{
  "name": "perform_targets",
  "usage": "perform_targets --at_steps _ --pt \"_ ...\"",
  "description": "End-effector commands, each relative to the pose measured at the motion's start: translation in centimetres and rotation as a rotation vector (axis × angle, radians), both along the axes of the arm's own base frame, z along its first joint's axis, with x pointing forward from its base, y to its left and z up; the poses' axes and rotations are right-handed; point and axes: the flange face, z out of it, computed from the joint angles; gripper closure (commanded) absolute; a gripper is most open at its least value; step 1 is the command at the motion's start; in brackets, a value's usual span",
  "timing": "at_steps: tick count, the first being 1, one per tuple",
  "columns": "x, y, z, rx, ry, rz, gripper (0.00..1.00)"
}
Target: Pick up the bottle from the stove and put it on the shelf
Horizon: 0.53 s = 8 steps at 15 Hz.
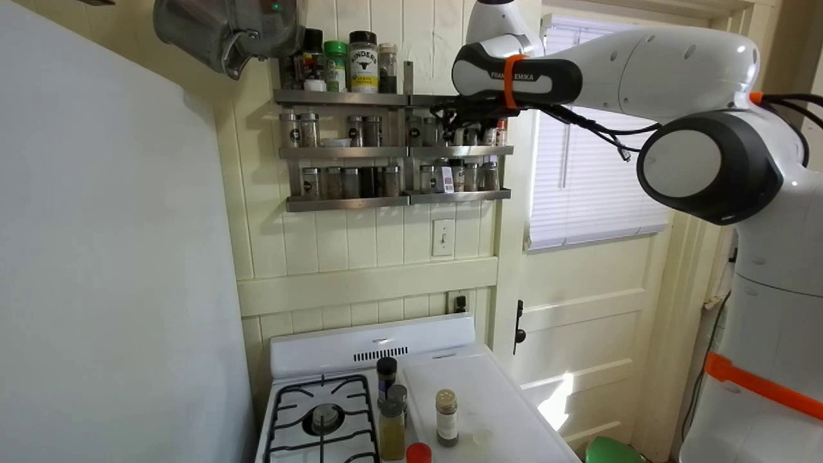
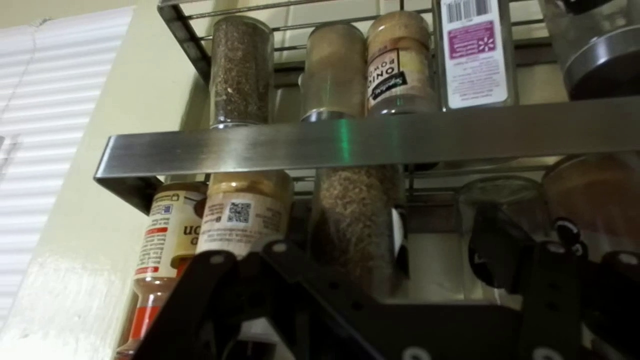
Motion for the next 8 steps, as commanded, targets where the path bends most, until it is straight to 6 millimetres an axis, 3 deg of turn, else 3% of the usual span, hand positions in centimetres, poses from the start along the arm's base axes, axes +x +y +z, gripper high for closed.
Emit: perform_targets --at_steps 1,8 --pt "-0.69 0.39 0.14 0.014 0.019 -0.011 0.18" --pt "-0.95 0.78 0.50 0.013 0.011 -0.005 0.19"
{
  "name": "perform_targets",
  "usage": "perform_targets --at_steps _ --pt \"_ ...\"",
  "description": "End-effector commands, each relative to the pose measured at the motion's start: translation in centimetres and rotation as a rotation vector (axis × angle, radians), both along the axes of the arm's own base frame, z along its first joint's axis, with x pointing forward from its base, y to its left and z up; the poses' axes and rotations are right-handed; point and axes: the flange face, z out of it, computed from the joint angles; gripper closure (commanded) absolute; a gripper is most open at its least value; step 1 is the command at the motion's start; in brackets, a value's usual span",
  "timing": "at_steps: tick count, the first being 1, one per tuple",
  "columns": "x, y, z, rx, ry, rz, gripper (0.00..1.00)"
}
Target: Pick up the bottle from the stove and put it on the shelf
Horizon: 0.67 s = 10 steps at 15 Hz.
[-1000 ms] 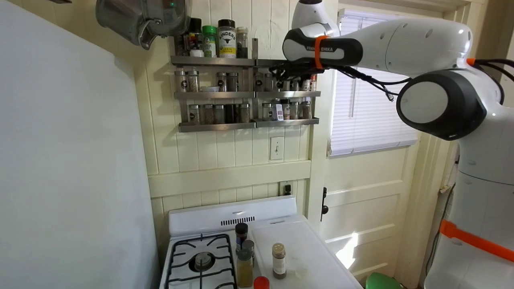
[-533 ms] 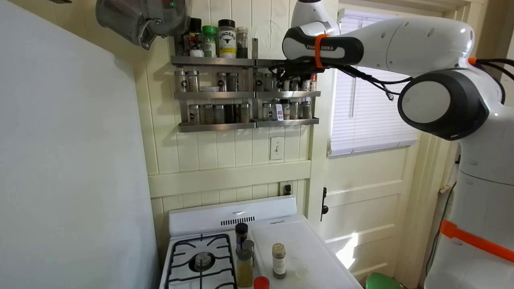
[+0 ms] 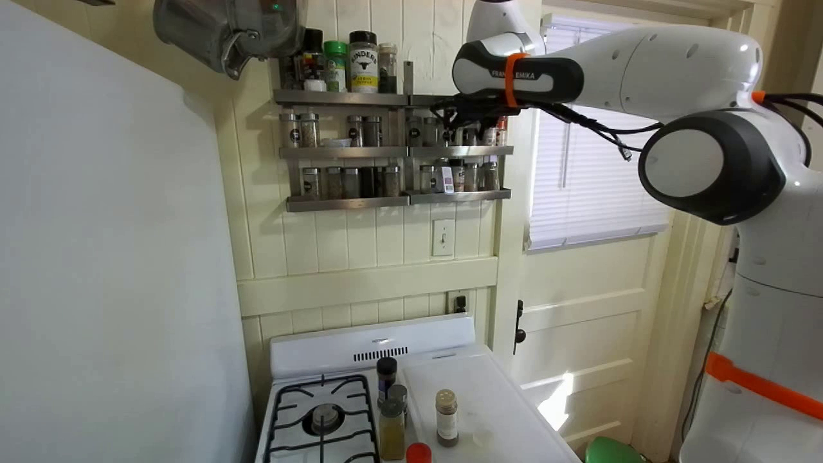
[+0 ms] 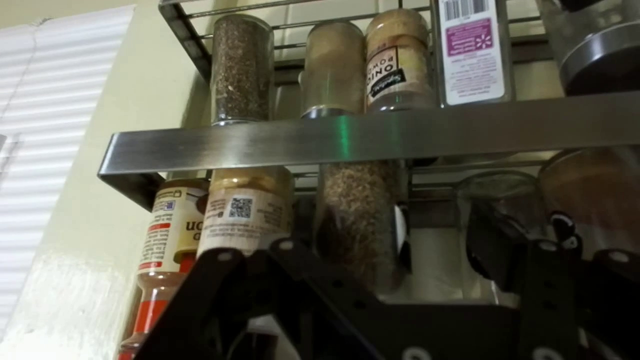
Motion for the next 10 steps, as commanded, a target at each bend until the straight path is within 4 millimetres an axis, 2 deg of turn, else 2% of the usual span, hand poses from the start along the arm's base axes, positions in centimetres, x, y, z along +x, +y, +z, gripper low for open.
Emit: perform_targets --at_steps 1,10 --pt "-0.80 0.72 0.20 0.013 0.019 -0.002 0.19" --pt "-1.45 1.04 -0.02 0.014 0.040 0.000 0.18"
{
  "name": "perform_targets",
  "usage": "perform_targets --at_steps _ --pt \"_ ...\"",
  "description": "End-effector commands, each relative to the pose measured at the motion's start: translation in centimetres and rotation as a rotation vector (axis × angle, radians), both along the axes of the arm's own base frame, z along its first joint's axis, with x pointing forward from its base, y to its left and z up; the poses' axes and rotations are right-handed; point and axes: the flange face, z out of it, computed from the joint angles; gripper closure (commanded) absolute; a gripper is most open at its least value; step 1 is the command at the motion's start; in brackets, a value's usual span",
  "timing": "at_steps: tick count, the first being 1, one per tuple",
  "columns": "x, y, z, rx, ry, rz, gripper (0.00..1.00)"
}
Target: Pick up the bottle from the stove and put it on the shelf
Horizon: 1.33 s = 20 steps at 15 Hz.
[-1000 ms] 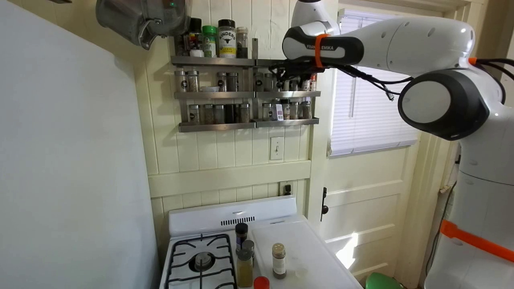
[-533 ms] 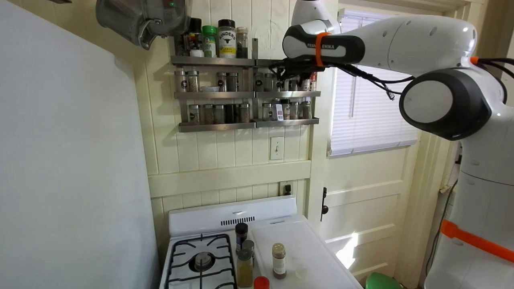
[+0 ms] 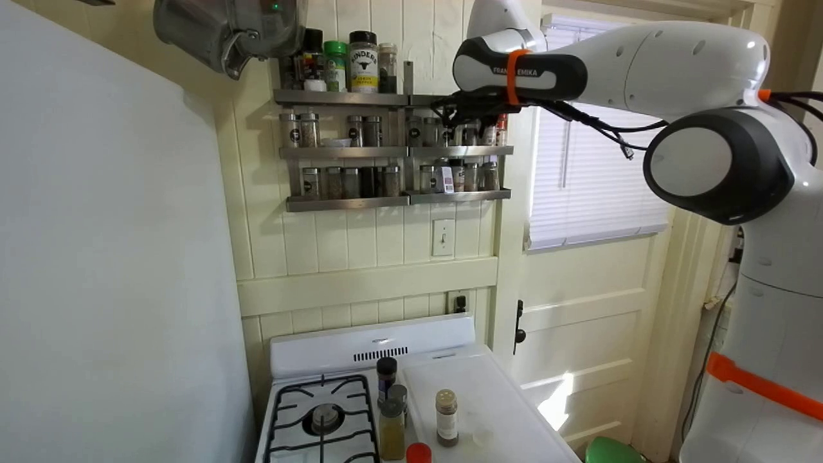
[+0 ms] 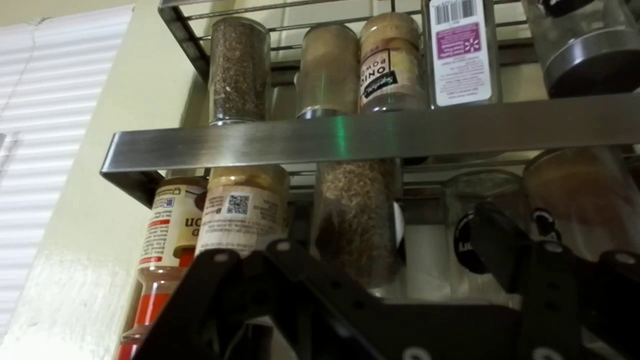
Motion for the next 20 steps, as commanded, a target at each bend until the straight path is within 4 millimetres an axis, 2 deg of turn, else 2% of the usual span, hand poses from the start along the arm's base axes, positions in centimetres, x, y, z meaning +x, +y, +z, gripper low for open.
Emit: perform_targets --at_steps 1,13,20 --pt "-1.0 0.5 -0.5 0.015 0.047 -0.009 0.18" --pt "-3.2 1.9 -0.6 -0.001 0.052 0.010 0.18" --pt "-5.8 3.1 -0.1 -0.050 0.023 0.023 0.17"
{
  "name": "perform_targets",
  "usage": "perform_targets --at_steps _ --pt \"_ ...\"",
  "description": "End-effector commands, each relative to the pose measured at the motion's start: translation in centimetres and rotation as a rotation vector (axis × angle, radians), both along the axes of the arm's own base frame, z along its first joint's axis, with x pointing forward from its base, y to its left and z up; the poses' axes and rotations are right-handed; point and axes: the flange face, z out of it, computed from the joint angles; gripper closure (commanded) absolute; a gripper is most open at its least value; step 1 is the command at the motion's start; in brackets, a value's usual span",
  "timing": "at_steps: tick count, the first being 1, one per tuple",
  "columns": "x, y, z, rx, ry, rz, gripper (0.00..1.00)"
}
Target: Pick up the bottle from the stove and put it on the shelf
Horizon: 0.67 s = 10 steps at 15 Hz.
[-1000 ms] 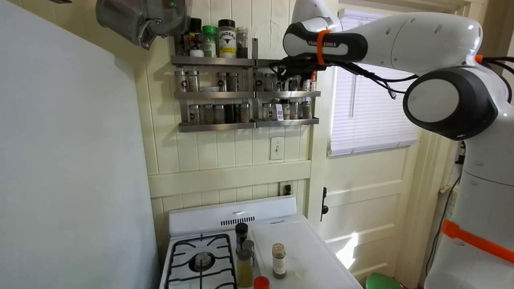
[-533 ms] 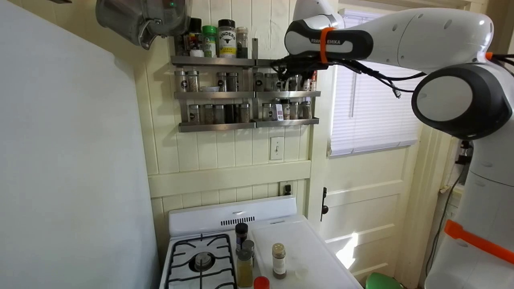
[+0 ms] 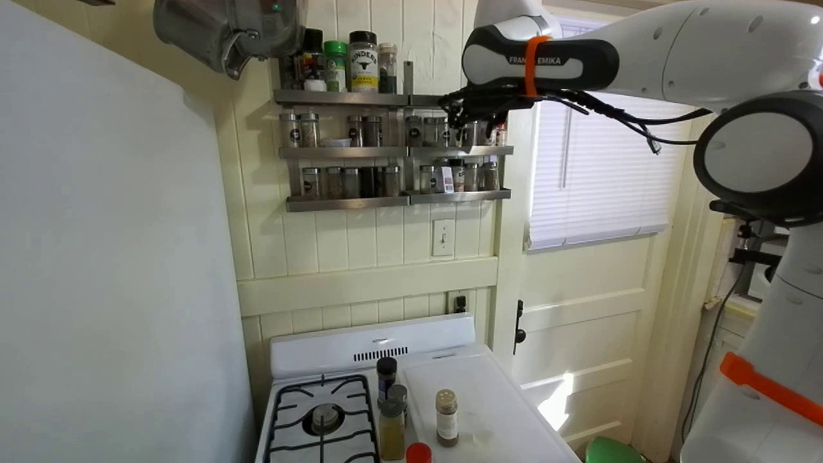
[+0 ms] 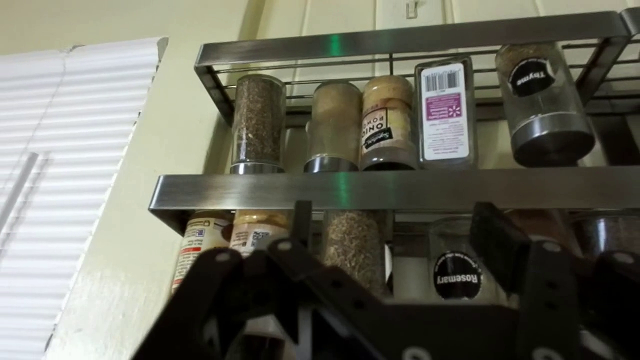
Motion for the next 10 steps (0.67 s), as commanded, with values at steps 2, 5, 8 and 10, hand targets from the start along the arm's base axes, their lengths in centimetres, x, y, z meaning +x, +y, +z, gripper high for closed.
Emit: perform_targets --at_steps 2,5,8,10 --pt "-2.3 1.1 0.3 -0.071 -0.044 0.016 0.17" --pt "-2.9 1.6 1.0 -0.125 -0.098 0.038 0.19" --pt "-3.0 1.8 1.7 -0.193 -0.175 0.073 0.17" --pt "-2.7 1.9 2.2 -0.235 -0.227 0.101 0.17"
